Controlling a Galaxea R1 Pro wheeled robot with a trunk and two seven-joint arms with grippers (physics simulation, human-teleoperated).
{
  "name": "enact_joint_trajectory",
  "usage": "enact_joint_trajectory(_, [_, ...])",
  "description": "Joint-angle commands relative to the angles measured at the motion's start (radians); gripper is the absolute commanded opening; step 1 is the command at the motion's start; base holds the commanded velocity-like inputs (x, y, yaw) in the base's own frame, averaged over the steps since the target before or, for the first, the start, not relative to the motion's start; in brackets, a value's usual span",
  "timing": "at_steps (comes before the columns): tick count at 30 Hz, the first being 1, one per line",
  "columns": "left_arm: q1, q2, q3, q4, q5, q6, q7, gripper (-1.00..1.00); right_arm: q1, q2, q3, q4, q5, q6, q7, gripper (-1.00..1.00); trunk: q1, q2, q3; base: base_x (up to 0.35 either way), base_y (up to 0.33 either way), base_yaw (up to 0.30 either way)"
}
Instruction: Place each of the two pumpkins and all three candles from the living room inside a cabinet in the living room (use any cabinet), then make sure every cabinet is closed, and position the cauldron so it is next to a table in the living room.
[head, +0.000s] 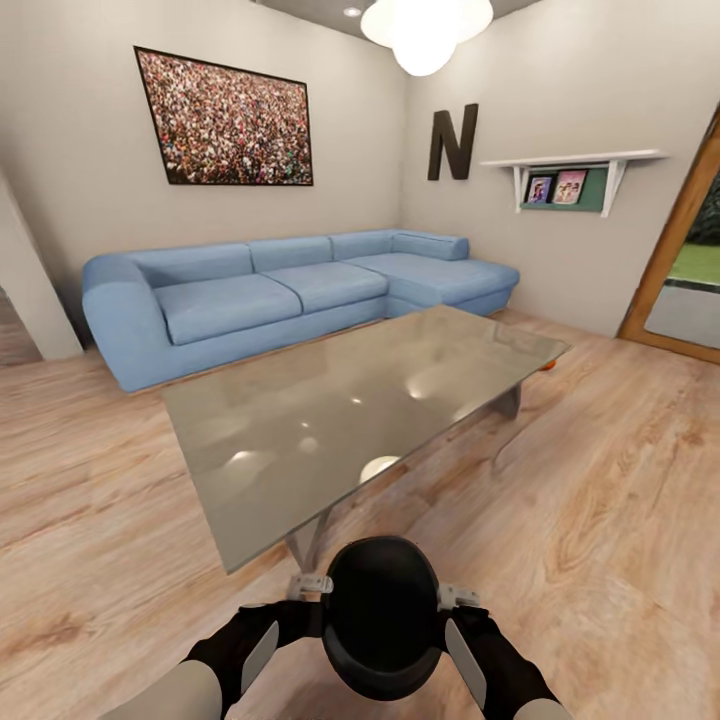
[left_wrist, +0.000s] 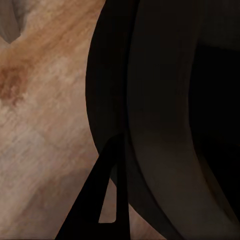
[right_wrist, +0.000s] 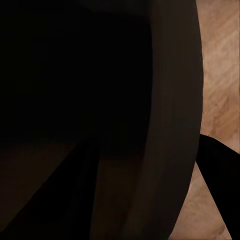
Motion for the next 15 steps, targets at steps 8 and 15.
enact_joint_trajectory(8, [-0.001, -0.003, -0.003, -0.002, -0.003, 0.004, 0.002, -1.00, 0.000, 0.001, -0.009, -0.004, 0.029, 0.008, -0.024, -1.00, 0.000, 0.000, -0.001, 0.000, 0.000, 0.091])
enact_joint_trajectory(15, [0.000, -0.003, -0.003, -0.002, -0.003, 0.004, 0.002, -1.00, 0.000, 0.001, -0.010, -0.004, 0.029, 0.008, -0.024, -1.00, 0.000, 0.000, -0.001, 0.000, 0.000, 0.006])
